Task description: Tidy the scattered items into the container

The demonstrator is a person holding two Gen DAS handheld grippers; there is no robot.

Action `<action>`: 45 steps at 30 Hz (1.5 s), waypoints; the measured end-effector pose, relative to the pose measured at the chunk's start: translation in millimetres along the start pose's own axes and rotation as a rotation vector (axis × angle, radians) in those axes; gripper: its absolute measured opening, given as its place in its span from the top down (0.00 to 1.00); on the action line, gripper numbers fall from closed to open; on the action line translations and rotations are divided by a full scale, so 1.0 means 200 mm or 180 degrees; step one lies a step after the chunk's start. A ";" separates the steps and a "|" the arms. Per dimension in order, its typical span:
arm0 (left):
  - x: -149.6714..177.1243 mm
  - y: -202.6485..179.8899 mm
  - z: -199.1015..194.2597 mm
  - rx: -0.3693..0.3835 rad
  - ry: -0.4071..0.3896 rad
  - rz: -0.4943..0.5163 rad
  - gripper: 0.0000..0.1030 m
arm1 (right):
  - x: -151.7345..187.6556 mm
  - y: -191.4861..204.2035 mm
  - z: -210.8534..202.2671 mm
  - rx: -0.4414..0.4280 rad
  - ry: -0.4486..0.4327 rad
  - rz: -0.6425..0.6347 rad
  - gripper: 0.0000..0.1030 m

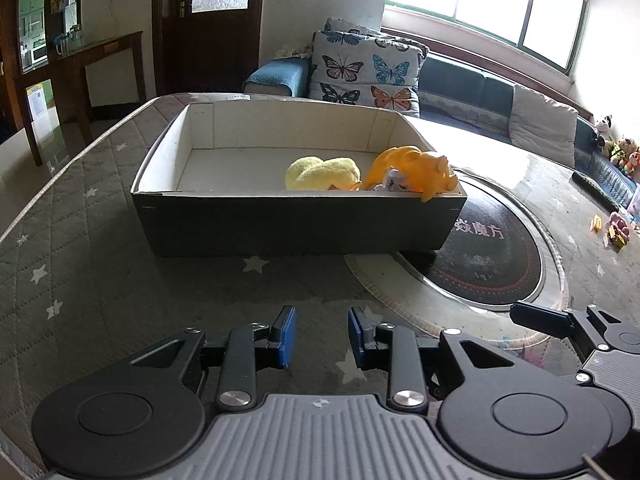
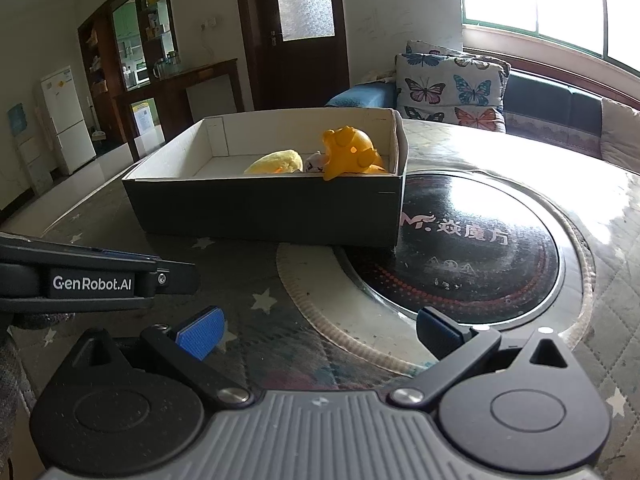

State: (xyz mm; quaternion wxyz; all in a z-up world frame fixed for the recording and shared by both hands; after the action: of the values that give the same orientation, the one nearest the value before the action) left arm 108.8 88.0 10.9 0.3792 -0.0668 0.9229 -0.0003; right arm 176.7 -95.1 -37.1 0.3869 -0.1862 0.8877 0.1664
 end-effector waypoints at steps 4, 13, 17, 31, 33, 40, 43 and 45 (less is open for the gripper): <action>-0.01 0.00 0.01 -0.0013 -0.0002 0.0013 0.70 | -0.01 0.00 0.01 0.0005 0.0001 -0.0010 0.00; -0.04 0.01 0.03 -0.0060 -0.0009 0.0059 0.70 | -0.04 0.00 0.03 0.0015 0.0008 -0.0007 0.00; -0.06 0.01 0.04 -0.0062 -0.0014 0.0071 0.70 | -0.05 -0.01 0.04 0.0014 0.0013 -0.0001 0.00; -0.09 0.02 0.08 -0.0095 0.0009 0.0108 0.70 | -0.06 -0.01 0.08 0.0002 0.0046 0.0022 0.00; -0.09 0.02 0.09 -0.0101 0.0012 0.0108 0.70 | -0.07 -0.01 0.09 0.0003 0.0051 0.0022 0.00; -0.10 0.03 0.11 -0.0116 0.0017 0.0117 0.70 | -0.07 -0.02 0.11 0.0004 0.0072 0.0031 0.00; -0.10 0.03 0.11 -0.0128 0.0011 0.0136 0.70 | -0.07 -0.02 0.12 0.0005 0.0077 0.0030 0.00; -0.11 0.02 0.11 -0.0142 0.0004 0.0157 0.70 | -0.07 -0.02 0.12 0.0004 0.0085 0.0036 0.00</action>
State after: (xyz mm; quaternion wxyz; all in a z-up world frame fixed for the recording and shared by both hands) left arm 138.8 96.3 9.5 0.3770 -0.0524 0.9243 0.0296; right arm 202.9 -85.0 -43.5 0.3743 -0.1832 0.8939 0.1655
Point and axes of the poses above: each gripper's, at about its wrist camera, not at the fingertips, and z roughly the way its jaws point, y to its left, x to its underside, the point moved 4 cm from there along z, roughly the way its jaws point, and after that the axes turned 4 degrees about z, right-handed, at the moved point
